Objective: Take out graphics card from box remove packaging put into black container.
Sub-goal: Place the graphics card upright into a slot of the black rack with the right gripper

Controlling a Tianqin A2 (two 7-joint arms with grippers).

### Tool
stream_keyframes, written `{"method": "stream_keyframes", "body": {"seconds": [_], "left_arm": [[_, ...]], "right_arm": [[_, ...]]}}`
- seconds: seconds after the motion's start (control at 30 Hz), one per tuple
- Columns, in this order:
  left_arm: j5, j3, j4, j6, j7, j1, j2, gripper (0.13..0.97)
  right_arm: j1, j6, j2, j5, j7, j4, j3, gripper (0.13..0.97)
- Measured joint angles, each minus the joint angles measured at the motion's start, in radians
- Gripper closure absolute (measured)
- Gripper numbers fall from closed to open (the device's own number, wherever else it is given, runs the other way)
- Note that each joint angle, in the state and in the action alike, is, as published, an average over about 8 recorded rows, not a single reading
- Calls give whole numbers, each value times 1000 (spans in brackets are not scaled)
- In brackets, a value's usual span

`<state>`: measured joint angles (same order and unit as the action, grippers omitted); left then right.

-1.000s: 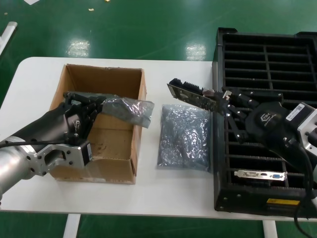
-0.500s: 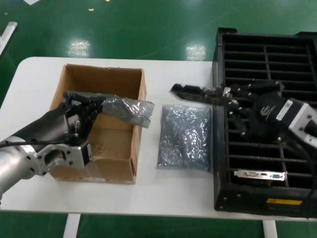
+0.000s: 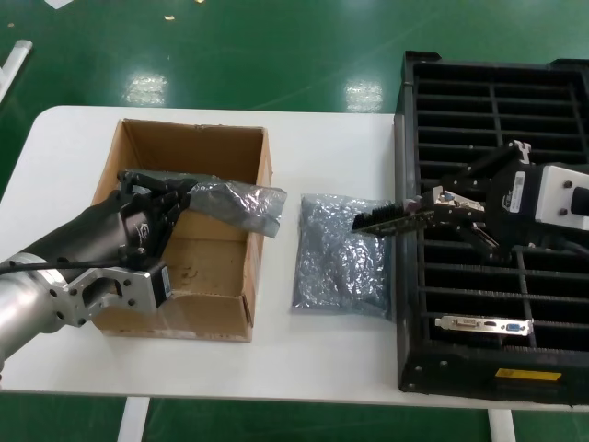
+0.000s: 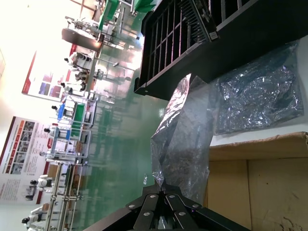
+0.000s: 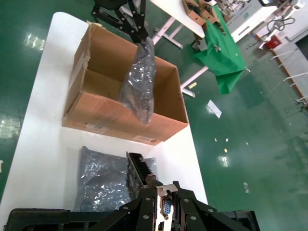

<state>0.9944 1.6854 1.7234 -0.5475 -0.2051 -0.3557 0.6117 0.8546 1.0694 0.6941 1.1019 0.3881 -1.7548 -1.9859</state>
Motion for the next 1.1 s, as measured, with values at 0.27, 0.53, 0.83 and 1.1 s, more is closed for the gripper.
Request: {"method": "stream_keyframes", "body": {"seconds": [0.27,0.53,0.83,1.1], "left_arm": [[0,0,0,0,0,0,0,959],[0,0,0,0,0,0,0,959],[0,0,0,0,0,0,0,959],[0,0,0,0,0,0,0,959]], "right_arm": [[21,28,-2,-6,7,-1,-13,911],[40,46,-18,-42,37,10,-30,911],[157,184,-23,-84,129,72,-58,911],[248,340,-8,-71,144,99,-102,911]]}}
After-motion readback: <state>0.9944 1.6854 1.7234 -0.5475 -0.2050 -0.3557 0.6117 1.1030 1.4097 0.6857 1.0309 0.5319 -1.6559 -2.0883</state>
